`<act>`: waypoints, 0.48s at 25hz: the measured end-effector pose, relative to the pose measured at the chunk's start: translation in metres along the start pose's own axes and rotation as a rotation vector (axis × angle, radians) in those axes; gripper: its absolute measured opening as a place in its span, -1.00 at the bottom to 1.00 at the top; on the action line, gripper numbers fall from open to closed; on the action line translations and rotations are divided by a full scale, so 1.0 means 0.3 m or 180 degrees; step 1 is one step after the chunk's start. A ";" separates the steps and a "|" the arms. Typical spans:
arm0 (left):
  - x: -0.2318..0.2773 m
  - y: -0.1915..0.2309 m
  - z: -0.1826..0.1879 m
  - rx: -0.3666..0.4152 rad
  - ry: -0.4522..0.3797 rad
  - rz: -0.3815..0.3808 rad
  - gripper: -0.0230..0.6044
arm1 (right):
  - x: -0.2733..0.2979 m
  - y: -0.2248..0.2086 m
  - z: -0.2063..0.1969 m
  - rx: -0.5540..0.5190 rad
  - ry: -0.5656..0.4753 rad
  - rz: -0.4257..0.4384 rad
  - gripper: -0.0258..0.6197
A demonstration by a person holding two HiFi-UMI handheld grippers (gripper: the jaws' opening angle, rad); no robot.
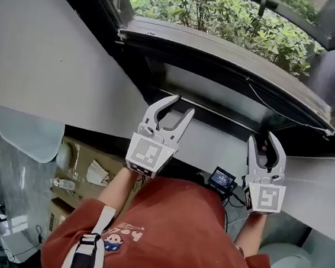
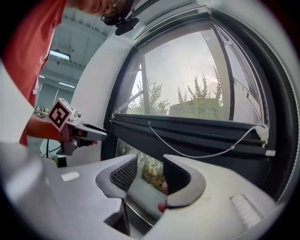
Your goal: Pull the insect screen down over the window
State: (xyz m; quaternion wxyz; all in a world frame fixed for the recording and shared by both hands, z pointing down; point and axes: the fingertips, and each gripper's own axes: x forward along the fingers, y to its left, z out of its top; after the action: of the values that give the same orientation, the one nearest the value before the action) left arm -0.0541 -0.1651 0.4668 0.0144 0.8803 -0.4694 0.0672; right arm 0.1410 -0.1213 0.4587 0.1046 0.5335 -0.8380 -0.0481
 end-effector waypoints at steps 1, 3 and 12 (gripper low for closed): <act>-0.006 -0.003 -0.015 -0.0062 -0.0010 0.0025 -0.41 | -0.004 0.017 -0.007 0.0094 -0.0018 0.0020 -0.36; -0.016 -0.011 -0.038 -0.0090 -0.0015 0.0083 -0.41 | -0.009 0.045 -0.007 0.0218 -0.0064 0.0016 -0.36; -0.034 0.041 -0.110 -0.0082 -0.0080 0.0554 -0.41 | -0.080 -0.063 0.003 0.0248 -0.0414 -0.0578 -0.36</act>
State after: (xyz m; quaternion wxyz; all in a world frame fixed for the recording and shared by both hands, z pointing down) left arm -0.0733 -0.1606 0.4979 0.0140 0.8367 -0.5451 0.0511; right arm 0.1675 -0.1077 0.4511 0.0244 0.6066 -0.7924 -0.0594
